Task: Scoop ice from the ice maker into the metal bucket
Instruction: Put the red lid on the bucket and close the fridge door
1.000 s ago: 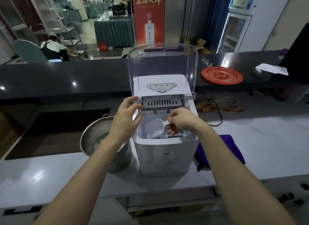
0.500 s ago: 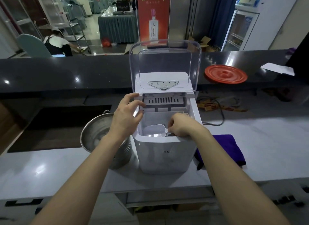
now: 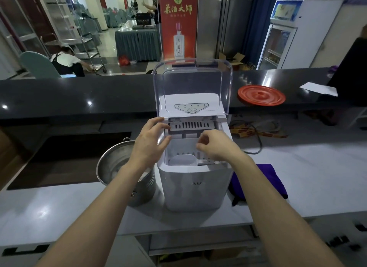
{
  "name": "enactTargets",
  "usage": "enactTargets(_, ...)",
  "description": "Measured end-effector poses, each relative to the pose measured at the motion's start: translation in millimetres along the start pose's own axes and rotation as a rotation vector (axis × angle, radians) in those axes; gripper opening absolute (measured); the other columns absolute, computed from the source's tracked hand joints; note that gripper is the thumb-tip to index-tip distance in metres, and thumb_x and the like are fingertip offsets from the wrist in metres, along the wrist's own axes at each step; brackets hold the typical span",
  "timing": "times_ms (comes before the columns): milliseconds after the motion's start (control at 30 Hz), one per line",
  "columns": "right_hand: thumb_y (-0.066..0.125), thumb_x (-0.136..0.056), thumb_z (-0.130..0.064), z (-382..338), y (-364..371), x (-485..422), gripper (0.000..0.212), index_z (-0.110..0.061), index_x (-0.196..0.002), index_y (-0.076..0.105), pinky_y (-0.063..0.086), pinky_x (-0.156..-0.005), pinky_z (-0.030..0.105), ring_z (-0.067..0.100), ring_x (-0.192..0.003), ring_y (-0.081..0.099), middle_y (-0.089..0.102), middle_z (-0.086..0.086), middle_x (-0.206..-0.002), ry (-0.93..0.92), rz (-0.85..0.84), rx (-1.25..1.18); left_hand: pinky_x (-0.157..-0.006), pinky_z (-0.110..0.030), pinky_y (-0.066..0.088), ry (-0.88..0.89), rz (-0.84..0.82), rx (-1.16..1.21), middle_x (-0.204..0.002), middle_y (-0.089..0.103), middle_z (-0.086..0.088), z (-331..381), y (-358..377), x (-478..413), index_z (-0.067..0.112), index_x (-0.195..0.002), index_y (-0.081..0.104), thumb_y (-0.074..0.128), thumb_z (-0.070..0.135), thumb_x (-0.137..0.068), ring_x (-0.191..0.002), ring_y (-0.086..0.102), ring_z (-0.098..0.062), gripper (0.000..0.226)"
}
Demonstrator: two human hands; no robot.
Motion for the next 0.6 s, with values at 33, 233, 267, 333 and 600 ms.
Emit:
enactTargets(33, 0.068, -0.102, -0.033, -1, -10, 1, 0.012, -0.023, -0.108, 0.072, 0.061, -0.075, 0.031, 0.01, -0.089, 0.069, 0.071, -0.008, -0.103, -0.022, 0.061, -0.05, -0.105, -0.032, 0.052, -0.001, 0.011, 0.011, -0.147, 0.051, 0.017, 1, -2, 0, 0.034, -0.123, 0.068, 0.075, 0.041, -0.099, -0.127, 0.054, -0.003, 0.025)
enactTargets(233, 0.066, -0.099, -0.043, -6, -94, 17, 0.025, -0.018, -0.1, 0.068, 0.06, -0.076, 0.03, 0.009, -0.084, 0.067, 0.069, -0.005, -0.094, -0.246, 0.828, -0.361, -0.092, -0.041, 0.059, -0.113, 0.306, 0.196, -0.117, 0.061, 0.002, 15, -47, -11, 0.02, -0.122, 0.067, 0.061, 0.042, -0.107, -0.098, 0.062, -0.005, 0.027)
enactTargets(267, 0.065, -0.098, -0.045, -7, -104, 17, 0.029, -0.016, -0.104, 0.065, 0.059, -0.078, 0.032, 0.013, -0.088, 0.065, 0.065, -0.002, -0.1, -0.245, 0.952, -0.353, -0.097, -0.037, 0.057, -0.124, 0.32, 0.254, -0.124, 0.061, 0.001, 20, -55, -18, 0.022, -0.134, 0.063, 0.056, 0.045, -0.11, -0.105, 0.061, -0.004, 0.034)
enactTargets(333, 0.064, -0.098, -0.051, -8, -119, 10, 0.041, -0.015, -0.118, 0.06, 0.057, -0.086, 0.034, 0.017, -0.101, 0.061, 0.059, 0.0, -0.114, -0.214, 1.081, -0.347, -0.11, -0.029, 0.045, -0.166, 0.273, 0.382, -0.149, 0.057, 0.002, 29, -65, -38, 0.028, -0.156, 0.048, 0.044, 0.052, -0.112, -0.129, 0.056, -0.007, 0.05)
enactTargets(600, 0.034, -0.101, -0.074, -21, -134, -49, 0.081, -0.019, -0.16, 0.041, 0.039, -0.118, 0.044, 0.024, -0.146, 0.045, 0.047, 0.006, -0.162, -0.046, 0.581, -0.463, -0.133, -0.053, 0.017, -0.261, 0.052, 0.624, -0.174, 0.029, 0.017, 59, -65, -101, 0.043, -0.169, 0.025, 0.024, 0.092, -0.091, -0.16, 0.031, -0.014, 0.092)
Point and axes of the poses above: each hand's wrist, its own x-axis away from the middle knuckle, its own y-axis out of the palm, z = x × y, the point moved 5 cm from there along -x, towards the middle knuckle
